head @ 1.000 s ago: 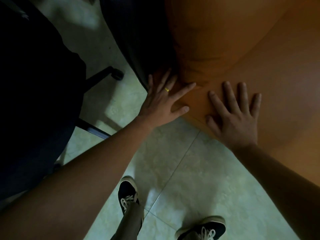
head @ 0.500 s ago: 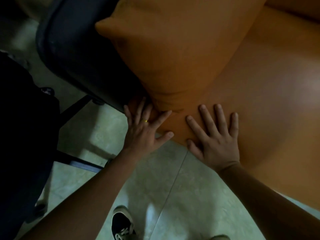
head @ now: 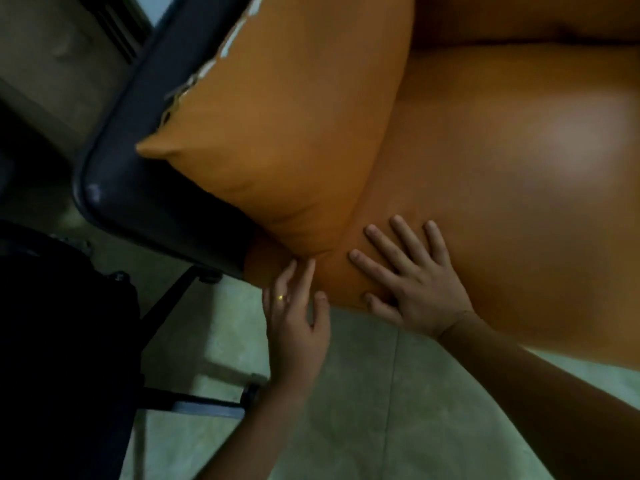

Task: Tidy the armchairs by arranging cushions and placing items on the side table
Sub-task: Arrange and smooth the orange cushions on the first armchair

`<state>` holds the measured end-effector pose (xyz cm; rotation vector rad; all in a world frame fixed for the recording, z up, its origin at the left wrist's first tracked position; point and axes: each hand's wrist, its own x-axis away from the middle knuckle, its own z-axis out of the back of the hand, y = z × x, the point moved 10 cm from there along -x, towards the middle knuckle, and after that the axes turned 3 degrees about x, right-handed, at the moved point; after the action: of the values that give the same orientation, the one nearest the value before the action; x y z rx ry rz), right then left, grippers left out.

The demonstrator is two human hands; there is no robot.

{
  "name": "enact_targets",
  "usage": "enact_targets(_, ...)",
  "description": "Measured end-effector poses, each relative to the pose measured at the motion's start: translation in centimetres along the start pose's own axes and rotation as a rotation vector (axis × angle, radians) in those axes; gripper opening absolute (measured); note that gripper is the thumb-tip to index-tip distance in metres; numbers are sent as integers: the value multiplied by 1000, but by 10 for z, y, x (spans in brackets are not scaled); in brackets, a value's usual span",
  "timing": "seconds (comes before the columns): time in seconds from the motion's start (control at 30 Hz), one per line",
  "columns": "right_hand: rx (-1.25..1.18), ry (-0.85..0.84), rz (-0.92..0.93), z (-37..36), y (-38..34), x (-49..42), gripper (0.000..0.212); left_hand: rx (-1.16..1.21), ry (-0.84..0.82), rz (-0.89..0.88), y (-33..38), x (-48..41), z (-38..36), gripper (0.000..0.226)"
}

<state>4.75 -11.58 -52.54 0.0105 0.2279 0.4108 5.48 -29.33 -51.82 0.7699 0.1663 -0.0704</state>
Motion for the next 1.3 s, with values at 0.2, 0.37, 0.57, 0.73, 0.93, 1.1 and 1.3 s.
enact_targets(0.2, -353, 78, -95, 11, 19, 8, 54, 116, 19, -190, 64, 9, -27, 28)
enact_targets(0.37, -445, 244, -112, 22, 25, 14, 46, 24, 105, -447, 72, -7, -61, 25)
enact_targets(0.57, -384, 323, -207, 31, 34, 23, 38, 6, 250, -539, 63, -6, -75, 33)
enact_targets(0.73, -198, 270, -441, 36, 59, 64, 39, -31, 222, -532, 61, -8, -76, 40)
enact_targets(0.93, 0, 137, -600, 35, 104, 139, 54, -111, 144, -475, 64, -9, -80, 49)
enact_targets(1.1, 113, 150, -630, 35, 106, 144, 56, -364, 24, -478, 77, -1, -97, 62)
enact_targets(1.3, 218, 262, -587, 35, 110, 138, 59, -413, -8, -567, 97, 2, -122, 58)
